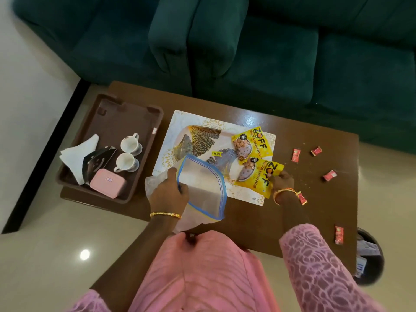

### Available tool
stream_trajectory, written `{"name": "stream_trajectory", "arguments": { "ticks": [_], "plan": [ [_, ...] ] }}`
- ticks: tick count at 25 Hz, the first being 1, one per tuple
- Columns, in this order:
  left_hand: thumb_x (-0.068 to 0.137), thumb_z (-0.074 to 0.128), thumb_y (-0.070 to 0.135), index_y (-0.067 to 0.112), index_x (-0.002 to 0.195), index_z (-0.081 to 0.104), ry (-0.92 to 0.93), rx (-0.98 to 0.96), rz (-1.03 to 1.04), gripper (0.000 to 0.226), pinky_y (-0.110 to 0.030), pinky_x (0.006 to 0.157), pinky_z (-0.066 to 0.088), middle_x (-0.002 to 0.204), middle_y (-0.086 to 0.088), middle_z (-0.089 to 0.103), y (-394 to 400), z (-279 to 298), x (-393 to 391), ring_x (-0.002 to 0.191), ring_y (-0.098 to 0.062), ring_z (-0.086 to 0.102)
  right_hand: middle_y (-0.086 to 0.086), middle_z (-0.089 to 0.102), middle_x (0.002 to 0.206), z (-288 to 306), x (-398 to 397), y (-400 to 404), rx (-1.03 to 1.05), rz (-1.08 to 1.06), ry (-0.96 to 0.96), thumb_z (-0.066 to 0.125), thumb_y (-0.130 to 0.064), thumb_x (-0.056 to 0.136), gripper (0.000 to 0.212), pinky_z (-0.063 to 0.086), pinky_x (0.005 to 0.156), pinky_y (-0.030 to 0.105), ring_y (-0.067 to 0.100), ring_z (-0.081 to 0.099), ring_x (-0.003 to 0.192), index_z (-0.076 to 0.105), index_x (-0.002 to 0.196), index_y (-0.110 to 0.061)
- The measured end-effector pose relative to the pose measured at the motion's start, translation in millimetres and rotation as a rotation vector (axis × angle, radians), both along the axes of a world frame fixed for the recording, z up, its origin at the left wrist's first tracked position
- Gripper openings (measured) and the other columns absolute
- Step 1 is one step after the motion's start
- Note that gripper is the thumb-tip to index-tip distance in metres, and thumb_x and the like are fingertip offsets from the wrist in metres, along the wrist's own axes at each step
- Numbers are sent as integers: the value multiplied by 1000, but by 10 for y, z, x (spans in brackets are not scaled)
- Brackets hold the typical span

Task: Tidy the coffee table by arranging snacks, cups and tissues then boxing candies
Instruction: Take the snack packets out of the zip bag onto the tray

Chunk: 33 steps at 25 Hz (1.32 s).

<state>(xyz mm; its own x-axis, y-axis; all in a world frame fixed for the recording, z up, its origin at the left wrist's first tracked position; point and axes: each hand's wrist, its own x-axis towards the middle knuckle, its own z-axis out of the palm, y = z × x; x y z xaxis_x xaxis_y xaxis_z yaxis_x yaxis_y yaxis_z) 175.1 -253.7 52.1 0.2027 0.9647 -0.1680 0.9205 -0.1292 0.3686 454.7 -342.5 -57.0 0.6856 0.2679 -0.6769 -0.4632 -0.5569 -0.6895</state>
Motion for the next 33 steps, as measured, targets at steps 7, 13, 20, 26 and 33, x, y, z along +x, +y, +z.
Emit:
{"name": "stream_trajectory", "arguments": {
  "ticks": [7,13,20,26,33],
  "plan": [
    [82,54,20,14,122,49,27,-40,99,41,-40,58,48,79,-17,69,-51,-214,170,76,-41,64,10,57,104,-542,14,256,-129,23,167,72,-8,76,56,43,74,34,23,52,93,47,125,-8],
    [83,53,19,14,123,49,8,-72,162,41,-32,56,40,74,-14,68,-128,-287,178,74,-37,64,27,38,136,-542,-289,331,-317,382,-520,74,-25,68,79,35,102,52,44,38,125,36,134,-5],
    [83,53,20,15,125,47,25,-92,175,42,-33,55,40,73,-15,69,-123,-322,196,74,-38,65,15,28,149,-648,-685,426,-500,1065,-742,59,-23,84,46,33,102,56,39,25,136,45,127,-23],
    [84,52,19,14,128,45,17,-108,186,45,-43,59,50,74,-19,68,-88,-320,273,75,-41,64,16,27,148,-706,-577,548,-519,1055,-727,52,-17,90,38,40,94,54,41,28,131,48,127,-23],
    [83,54,17,13,126,45,-61,-101,248,45,-43,66,49,73,-18,68,-60,-194,257,81,-40,63,21,49,128,-447,-686,177,-158,757,-603,58,4,71,51,42,97,45,36,47,120,54,120,-9]
  ]
}}
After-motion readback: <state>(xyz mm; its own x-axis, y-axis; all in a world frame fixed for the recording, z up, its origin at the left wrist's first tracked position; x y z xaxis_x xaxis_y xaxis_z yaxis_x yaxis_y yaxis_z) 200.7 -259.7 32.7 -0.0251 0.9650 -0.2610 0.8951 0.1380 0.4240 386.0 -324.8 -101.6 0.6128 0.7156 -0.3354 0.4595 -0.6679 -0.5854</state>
